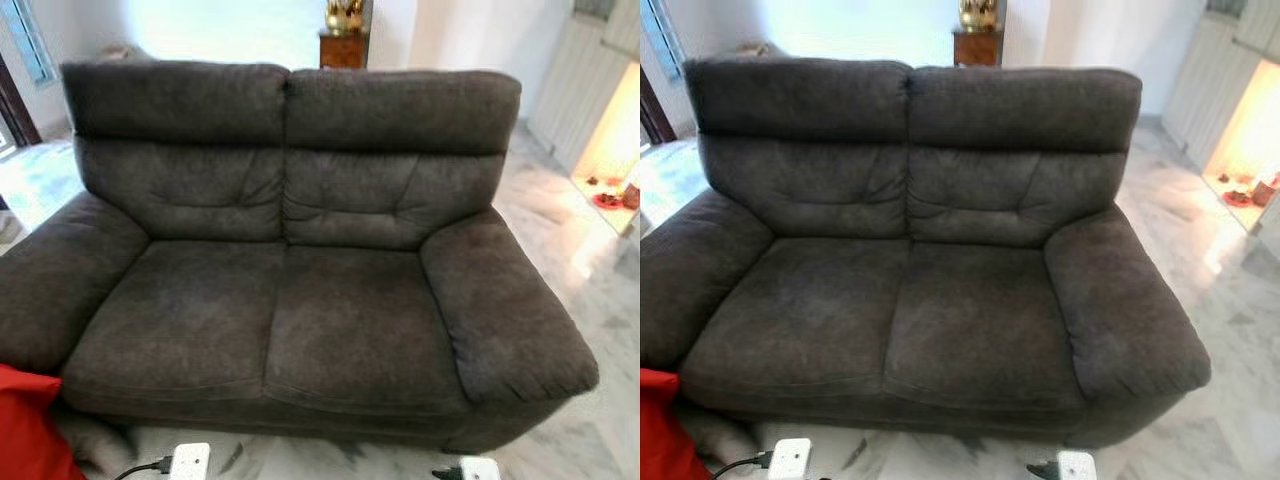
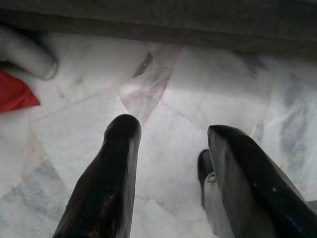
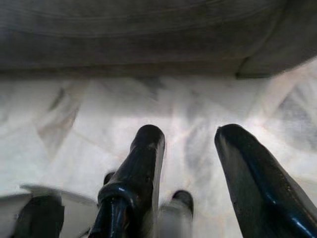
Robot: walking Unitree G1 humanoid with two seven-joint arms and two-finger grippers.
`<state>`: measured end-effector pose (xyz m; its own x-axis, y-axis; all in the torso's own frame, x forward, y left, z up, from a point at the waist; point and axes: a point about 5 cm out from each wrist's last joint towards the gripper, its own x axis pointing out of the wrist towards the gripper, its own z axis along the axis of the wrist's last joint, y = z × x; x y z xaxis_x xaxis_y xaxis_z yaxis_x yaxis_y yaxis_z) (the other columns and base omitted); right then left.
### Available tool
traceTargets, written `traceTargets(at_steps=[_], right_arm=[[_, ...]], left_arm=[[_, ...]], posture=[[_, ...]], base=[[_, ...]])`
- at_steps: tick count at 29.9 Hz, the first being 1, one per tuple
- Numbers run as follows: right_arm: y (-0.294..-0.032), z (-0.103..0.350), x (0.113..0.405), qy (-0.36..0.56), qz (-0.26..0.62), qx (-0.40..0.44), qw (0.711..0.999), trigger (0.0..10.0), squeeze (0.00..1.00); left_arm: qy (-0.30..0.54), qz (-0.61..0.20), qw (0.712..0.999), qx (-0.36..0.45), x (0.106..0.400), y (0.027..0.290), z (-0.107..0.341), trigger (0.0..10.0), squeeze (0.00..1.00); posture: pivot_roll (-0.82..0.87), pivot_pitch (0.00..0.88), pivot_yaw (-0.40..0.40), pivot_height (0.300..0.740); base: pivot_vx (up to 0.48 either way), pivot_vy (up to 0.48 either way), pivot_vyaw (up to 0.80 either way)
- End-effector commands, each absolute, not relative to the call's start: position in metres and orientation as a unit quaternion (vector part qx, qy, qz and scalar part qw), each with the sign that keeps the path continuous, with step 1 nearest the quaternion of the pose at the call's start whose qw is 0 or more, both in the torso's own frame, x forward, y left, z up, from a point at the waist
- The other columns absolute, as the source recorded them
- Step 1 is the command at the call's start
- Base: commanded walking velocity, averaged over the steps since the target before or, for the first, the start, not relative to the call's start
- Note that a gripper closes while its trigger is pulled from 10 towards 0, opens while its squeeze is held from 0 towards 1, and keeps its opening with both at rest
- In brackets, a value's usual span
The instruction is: Move the pillow to the sofa from floor
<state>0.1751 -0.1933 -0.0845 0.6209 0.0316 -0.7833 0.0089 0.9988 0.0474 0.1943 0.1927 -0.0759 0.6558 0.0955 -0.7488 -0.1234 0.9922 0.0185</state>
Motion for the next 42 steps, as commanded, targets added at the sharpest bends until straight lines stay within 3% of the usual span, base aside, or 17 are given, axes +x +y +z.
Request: traceTargets(at_steps=[1, 42], right_arm=[[-0.1808, -0.0795, 0.1931, 0.446, -0.016, 0.132, 0.885, 10.0, 0.00], [-0.1802, -0.0794, 0.1937, 0.447, -0.016, 0.135, 0.884, 10.0, 0.00]], left_arm=[[0.455, 0.115, 0.883, -0.014, 0.1631, 0.2444, -0.0810, 10.0, 0.00], [0.448, 0.116, 0.887, -0.015, 0.1659, 0.2444, -0.0796, 10.0, 0.00]], posture=[[0.14, 0.000, -0.055, 0.740], [0.15, 0.000, -0.058, 0.740]], base=[[0.000, 0.000, 0.00], [0.000, -0.026, 0.00]])
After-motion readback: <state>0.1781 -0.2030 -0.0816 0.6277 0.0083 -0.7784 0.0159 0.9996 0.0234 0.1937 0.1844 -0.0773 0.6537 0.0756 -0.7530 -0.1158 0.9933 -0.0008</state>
